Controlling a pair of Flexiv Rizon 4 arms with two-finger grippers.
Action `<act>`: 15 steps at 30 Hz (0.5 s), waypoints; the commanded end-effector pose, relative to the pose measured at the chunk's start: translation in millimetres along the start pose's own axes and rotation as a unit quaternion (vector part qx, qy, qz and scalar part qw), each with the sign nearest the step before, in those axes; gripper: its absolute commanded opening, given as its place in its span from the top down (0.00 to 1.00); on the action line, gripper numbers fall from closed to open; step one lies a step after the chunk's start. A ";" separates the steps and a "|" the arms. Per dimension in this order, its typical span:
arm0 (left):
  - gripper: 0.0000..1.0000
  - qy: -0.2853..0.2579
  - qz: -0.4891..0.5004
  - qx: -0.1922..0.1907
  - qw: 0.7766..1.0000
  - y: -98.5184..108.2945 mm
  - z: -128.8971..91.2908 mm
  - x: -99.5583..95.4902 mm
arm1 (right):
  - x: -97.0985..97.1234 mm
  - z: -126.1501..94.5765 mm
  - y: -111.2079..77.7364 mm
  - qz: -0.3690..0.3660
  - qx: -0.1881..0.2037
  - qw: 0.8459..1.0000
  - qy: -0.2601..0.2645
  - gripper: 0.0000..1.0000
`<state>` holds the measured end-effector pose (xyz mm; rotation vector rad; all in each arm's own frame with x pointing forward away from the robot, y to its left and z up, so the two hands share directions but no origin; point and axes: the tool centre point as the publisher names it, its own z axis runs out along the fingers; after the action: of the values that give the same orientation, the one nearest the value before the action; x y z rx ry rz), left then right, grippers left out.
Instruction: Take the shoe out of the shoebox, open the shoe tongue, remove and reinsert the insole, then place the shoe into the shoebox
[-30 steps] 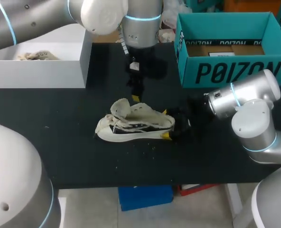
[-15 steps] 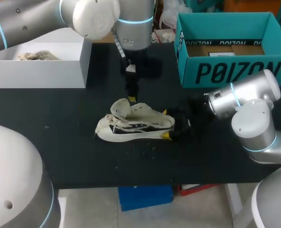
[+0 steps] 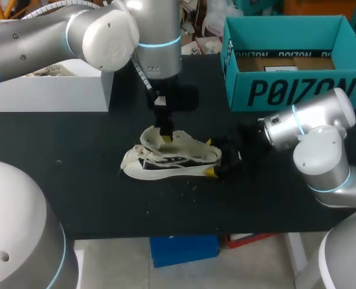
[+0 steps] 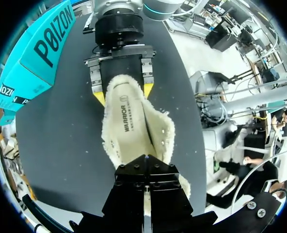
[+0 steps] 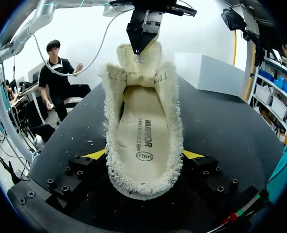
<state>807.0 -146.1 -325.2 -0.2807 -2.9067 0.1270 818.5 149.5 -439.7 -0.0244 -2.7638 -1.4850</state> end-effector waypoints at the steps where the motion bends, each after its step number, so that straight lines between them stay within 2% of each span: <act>1: 1.00 -0.003 -0.003 0.009 1.000 0.7 1.3 -1.0 | -1.2 4.2 -4.0 0.001 0.001 1.000 0.000 1.00; 6: 1.00 0.002 -0.030 0.054 0.998 1.9 18.3 -4.0 | -1.2 4.2 -4.0 0.001 0.001 1.000 0.000 1.00; 15: 1.00 0.008 -0.036 0.062 0.997 -8.2 31.7 -6.3 | -1.2 4.2 -4.0 0.001 0.001 1.000 0.000 1.00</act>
<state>803.3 -154.8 -351.4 -0.1541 -2.8770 0.2860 818.4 149.5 -439.7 -0.0244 -2.7638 -1.4850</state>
